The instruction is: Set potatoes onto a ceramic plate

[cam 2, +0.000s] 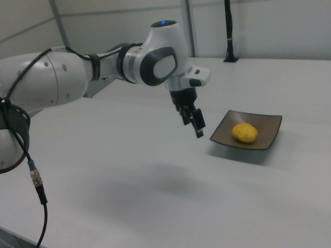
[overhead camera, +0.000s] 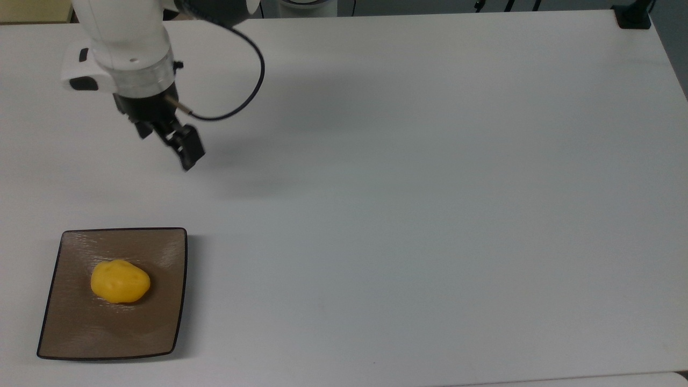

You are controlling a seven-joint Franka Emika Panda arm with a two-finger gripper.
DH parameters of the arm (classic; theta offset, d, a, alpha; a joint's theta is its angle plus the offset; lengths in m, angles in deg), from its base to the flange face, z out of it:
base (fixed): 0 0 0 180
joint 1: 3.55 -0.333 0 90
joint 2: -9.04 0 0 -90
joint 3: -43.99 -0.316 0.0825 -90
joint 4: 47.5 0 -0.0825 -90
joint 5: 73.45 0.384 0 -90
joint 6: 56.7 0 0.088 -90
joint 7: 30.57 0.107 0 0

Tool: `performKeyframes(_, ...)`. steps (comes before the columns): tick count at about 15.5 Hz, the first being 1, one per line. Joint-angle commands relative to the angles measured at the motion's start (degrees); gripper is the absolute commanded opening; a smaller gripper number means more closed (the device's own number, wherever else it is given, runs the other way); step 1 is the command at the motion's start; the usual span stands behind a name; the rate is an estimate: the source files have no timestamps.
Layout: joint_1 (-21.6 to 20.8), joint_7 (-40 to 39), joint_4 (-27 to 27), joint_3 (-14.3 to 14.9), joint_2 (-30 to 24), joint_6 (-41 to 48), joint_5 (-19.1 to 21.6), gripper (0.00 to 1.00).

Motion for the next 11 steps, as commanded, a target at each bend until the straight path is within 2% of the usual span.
performKeyframes(1,-0.4,-11.7,-6.6,-1.5,-7.5,9.4,0.0,1.0)
performKeyframes(3,-0.8,-17.4,-10.3,-2.2,-12.6,15.3,-0.5,1.0)
performKeyframes(5,-2.5,-20.6,-12.9,-2.3,-17.0,18.5,-3.5,1.0)
performKeyframes(9,-3.3,-20.6,-14.9,-2.5,-21.7,17.8,-3.1,1.0)
performKeyframes(11,-2.8,-20.7,-14.9,-4.0,-22.9,17.6,-2.4,1.0)
